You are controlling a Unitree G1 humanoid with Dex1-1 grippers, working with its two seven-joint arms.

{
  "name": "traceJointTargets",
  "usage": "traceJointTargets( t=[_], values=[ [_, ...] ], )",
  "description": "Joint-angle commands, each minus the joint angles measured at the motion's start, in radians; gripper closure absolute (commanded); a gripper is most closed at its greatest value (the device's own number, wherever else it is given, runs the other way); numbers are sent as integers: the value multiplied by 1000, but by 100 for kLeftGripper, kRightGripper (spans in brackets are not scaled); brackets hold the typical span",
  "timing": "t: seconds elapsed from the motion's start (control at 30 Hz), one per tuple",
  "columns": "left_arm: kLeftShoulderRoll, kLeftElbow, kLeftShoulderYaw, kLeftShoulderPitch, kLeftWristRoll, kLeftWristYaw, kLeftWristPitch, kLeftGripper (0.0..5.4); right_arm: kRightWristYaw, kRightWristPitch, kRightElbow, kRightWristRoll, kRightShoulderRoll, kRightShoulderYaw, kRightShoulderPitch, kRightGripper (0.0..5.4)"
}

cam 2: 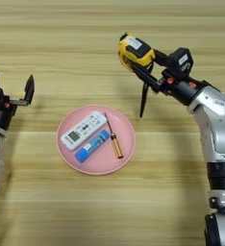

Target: Move the objects on the table

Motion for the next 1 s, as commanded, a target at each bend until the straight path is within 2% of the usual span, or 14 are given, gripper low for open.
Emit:
traceJointTargets(
  t=[0.03,0.13,0.3,0.47,0.63,0.8,0.93,1.0],
  values=[
    [7,17,-2,-24,-4,-12,11,0,-143,13,26,-90,-14,-26,15,290],
    [7,22,-1,-26,-4,-14,8,0,-230,-7,79,-182,-31,-16,24,290],
    [8,24,-3,-24,-2,-13,3,0,-316,-57,149,-317,-59,20,39,290],
    [9,29,-1,-26,-2,-13,1,0,-341,-72,189,-356,-54,37,46,290],
    [8,31,-1,-25,-1,-10,-2,0,-393,-122,267,-435,-67,72,50,290],
    [7,30,-3,-24,-1,-11,-3,0,-463,-190,322,-561,-91,138,57,290],
    [5,30,-1,-24,-5,-11,-1,0,-547,-230,362,-703,-118,217,57,290],
    [5,29,-2,-24,-5,-13,-2,0,-553,-239,371,-720,-115,235,58,290]
  ],
)
